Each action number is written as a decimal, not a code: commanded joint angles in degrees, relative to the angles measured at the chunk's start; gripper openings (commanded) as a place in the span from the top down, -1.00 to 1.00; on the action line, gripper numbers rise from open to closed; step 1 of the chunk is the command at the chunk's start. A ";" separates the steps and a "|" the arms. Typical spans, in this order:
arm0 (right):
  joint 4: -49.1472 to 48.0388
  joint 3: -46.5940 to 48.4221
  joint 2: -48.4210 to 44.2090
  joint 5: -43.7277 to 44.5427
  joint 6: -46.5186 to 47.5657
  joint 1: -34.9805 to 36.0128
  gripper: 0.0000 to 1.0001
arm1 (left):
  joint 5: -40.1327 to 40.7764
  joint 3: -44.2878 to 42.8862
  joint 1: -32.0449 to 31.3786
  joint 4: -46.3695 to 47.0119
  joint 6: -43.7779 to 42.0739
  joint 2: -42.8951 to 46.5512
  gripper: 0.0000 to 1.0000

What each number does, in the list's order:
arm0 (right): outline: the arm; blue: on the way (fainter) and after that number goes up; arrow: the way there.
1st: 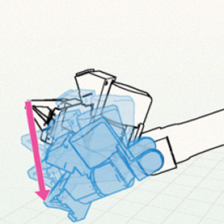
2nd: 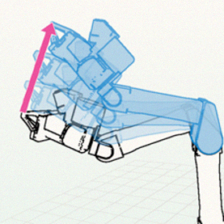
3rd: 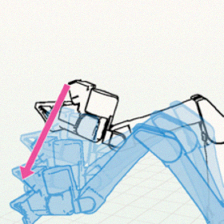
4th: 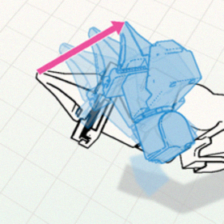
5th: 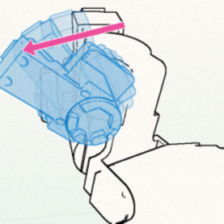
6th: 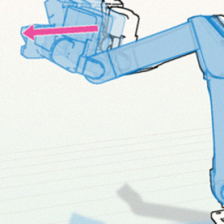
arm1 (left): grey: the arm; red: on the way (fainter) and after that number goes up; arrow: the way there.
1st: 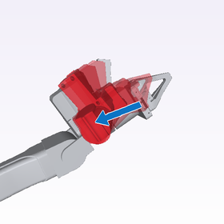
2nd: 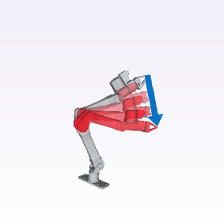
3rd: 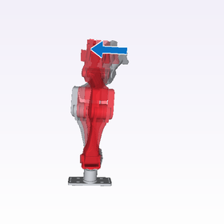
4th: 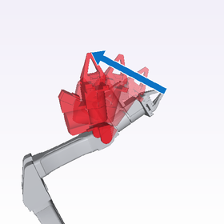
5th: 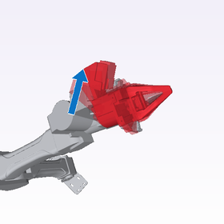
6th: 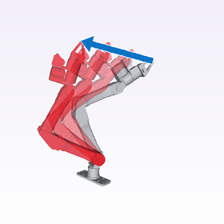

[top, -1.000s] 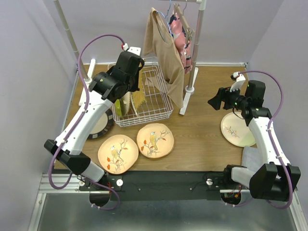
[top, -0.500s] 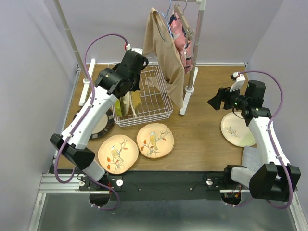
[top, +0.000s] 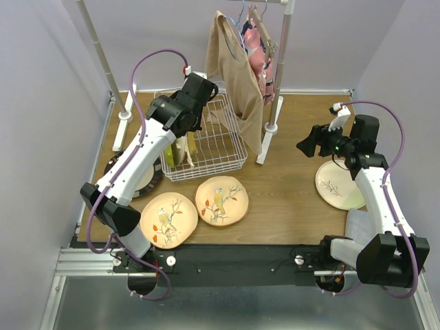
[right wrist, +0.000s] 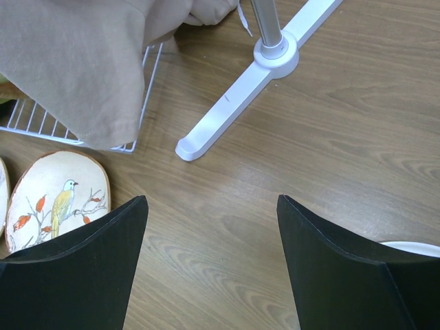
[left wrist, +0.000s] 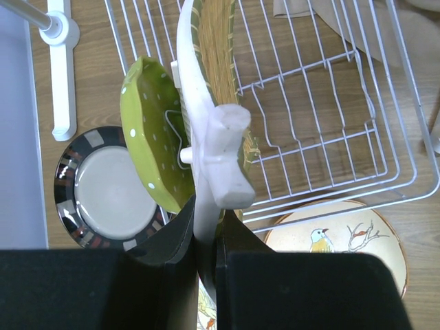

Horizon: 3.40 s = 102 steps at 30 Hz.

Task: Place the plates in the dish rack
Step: Insert the plate into the dish rack

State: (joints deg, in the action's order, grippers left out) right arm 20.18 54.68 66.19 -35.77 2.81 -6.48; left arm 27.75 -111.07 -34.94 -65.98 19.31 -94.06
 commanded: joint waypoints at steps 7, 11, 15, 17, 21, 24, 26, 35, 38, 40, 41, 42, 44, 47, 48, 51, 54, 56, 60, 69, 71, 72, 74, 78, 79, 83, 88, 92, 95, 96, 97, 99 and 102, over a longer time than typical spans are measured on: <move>-1.29 -0.80 0.08 -1.41 -0.70 -0.37 -0.68 | 7.76 2.16 0.22 1.82 -0.59 3.79 1.00; -1.29 -0.89 0.16 -1.23 -0.70 -0.37 -0.68 | 8.64 5.50 0.57 1.82 -0.68 4.76 1.00; -1.38 -0.89 0.08 -1.23 -0.70 -0.37 -0.68 | 10.30 5.60 1.10 1.82 -0.94 5.29 1.00; -1.38 -0.89 0.16 -1.23 -0.70 -0.37 -0.68 | 11.44 4.55 1.19 1.73 -1.38 5.12 1.00; -1.38 -0.89 0.34 -1.06 -0.70 -0.38 -0.68 | 14.52 4.19 1.28 1.73 -2.00 4.68 1.00; -1.29 -0.97 0.43 -1.76 -0.52 -0.37 -0.68 | 16.19 5.33 1.45 1.73 -2.00 4.68 1.00; -1.29 -1.06 0.52 -2.90 -0.52 -0.37 -0.69 | 17.25 5.68 1.63 1.73 -2.00 4.85 1.00; -1.29 -1.41 0.78 -5.97 0.18 -0.37 -0.69 | 18.83 6.91 2.42 1.73 -3.58 6.43 1.00; -1.29 -1.59 0.78 -7.91 1.06 -0.37 -0.69 | 18.75 8.32 2.77 1.64 -3.67 7.22 1.00; -1.29 -1.76 0.52 -10.72 1.50 -0.37 -0.69 | 18.66 9.29 2.86 1.73 -3.84 7.66 1.00; -1.20 -1.94 0.43 -12.20 1.67 -0.37 -0.69 | 18.57 9.55 2.95 1.73 -3.93 7.75 1.00; -1.20 -2.03 0.17 -12.83 1.93 -0.37 -0.69 | 18.57 9.81 2.95 1.73 -4.02 7.84 1.00; -1.20 -2.12 0.25 -13.71 2.03 -0.37 -0.69 | 18.05 9.82 2.95 1.73 -4.11 7.93 1.00; -1.20 -2.12 -0.01 -13.63 2.20 -0.37 -0.69 | 16.82 9.20 2.95 1.73 -4.28 7.58 1.00; -1.20 -2.12 -0.10 -13.36 2.20 -0.37 -0.69 | 16.55 8.77 2.95 1.81 -4.46 7.49 1.00; -1.29 -2.20 -0.10 -12.84 2.29 -0.37 -0.69 | 15.15 7.80 2.95 1.82 -4.54 7.14 1.00; -1.29 -2.20 -0.19 -12.40 2.38 -0.37 -0.69 | 13.56 7.44 2.95 1.82 -4.19 7.05 1.00; -1.20 -2.12 -0.19 -12.22 2.29 -0.37 -0.69 | 12.43 7.79 2.95 1.82 -4.19 6.96 1.00; -1.29 -2.12 -0.19 -11.78 2.29 -0.37 -0.69 | 10.58 8.58 2.95 1.82 -3.84 6.09 1.00; -1.29 -2.12 -0.10 -11.08 2.29 -0.37 -0.69 | 11.63 6.92 2.95 2.69 -3.14 1.78 1.00; -1.29 -2.12 -0.10 -10.99 2.29 -0.37 -0.69 | 11.11 6.39 3.03 3.39 -3.84 0.90 1.00; -1.29 -2.12 -0.10 -10.81 2.38 -0.37 -0.69 | 10.93 5.95 2.95 3.92 -4.10 0.55 1.00; -1.29 -2.12 -0.01 -10.64 2.46 -0.37 -0.69 | 10.58 5.34 2.95 4.01 -4.63 -0.68 1.00; -1.29 -2.12 -0.01 -10.37 2.38 -0.37 -0.69 | 10.31 3.49 3.03 4.28 -5.51 -2.88 1.00; -1.29 -2.12 -0.01 -10.29 2.46 -0.37 -0.69 | 10.22 3.14 3.03 4.28 -5.69 -3.75 1.00; -1.29 -2.12 -0.10 -10.02 2.46 -0.37 -0.69 | 9.52 1.99 3.56 4.36 -6.30 -5.43 1.00; -1.29 -2.12 0.07 -9.67 2.46 -0.37 -0.69 | 7.76 1.91 4.44 4.89 -6.66 -5.87 1.00; -1.29 -2.12 0.16 -9.67 2.46 -0.37 -0.69 | 6.01 1.47 5.32 5.15 -6.66 -5.78 1.00; -1.29 -2.03 0.25 -9.67 2.38 -0.37 -0.69 | 4.17 1.55 5.76 5.59 -6.66 -6.04 1.00; -1.29 -2.03 0.34 -9.67 2.46 -0.37 -0.69 | 3.81 1.64 5.85 5.68 -6.65 -6.22 1.00; -1.29 -2.03 0.34 -9.67 2.46 -0.37 -0.69 | 3.54 1.90 5.85 5.68 -6.65 -6.83 1.00; -1.29 -2.12 0.34 -9.50 2.46 -0.37 -0.69 | 3.28 2.08 6.20 5.68 -6.66 -7.45 1.00; -1.29 -2.12 0.43 -9.49 2.46 -0.37 -0.69 | 2.58 1.91 6.81 6.21 -6.74 -8.07 0.99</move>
State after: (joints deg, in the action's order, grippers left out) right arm 19.77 53.28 66.85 -46.15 4.56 -6.48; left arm 31.44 -107.33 -29.12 -62.50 13.28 -101.03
